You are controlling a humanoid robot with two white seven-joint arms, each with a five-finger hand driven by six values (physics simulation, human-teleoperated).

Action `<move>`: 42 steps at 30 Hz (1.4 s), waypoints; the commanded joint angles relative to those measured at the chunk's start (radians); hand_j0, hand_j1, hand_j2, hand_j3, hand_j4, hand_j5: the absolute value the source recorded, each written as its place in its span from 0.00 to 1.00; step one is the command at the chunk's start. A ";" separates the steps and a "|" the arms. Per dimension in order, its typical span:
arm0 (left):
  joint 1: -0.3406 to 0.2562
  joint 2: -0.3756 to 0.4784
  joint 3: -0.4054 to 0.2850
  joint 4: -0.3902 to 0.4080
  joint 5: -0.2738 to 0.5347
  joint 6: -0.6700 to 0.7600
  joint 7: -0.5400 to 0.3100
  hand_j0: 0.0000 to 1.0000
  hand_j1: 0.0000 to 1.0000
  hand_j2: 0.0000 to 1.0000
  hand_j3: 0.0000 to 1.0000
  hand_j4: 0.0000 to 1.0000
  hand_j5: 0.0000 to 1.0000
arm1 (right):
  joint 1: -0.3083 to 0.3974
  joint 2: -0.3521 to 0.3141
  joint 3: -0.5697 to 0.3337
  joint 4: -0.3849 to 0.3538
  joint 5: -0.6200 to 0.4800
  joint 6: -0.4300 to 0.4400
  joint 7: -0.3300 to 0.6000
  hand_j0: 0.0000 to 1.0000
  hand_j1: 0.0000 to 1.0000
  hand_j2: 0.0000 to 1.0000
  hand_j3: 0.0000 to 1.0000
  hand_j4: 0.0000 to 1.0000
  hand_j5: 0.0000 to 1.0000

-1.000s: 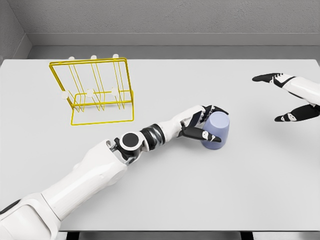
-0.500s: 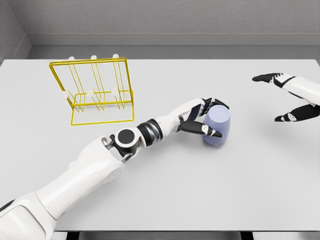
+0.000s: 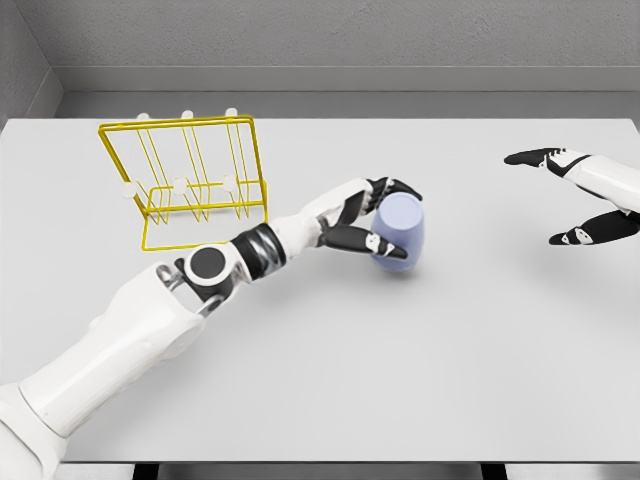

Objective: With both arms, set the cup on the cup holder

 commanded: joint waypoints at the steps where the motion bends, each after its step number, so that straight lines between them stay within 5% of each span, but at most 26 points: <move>1: 0.000 0.027 0.002 -0.020 0.009 0.001 0.000 0.57 0.57 0.57 0.57 0.57 0.57 | 0.000 -0.001 0.000 0.000 -0.008 0.003 0.000 1.00 1.00 1.00 1.00 1.00 1.00; 16: 0.028 0.155 0.002 -0.213 0.031 -0.001 0.002 0.58 0.58 0.58 0.58 0.58 0.58 | 0.002 0.002 0.000 -0.001 -0.008 0.003 0.000 1.00 1.00 1.00 1.00 1.00 1.00; 42: 0.020 0.309 0.094 -0.300 0.066 -0.001 0.003 0.58 0.58 0.58 0.58 0.58 0.58 | 0.023 0.014 -0.080 -0.010 -0.009 0.003 0.001 1.00 1.00 1.00 1.00 1.00 1.00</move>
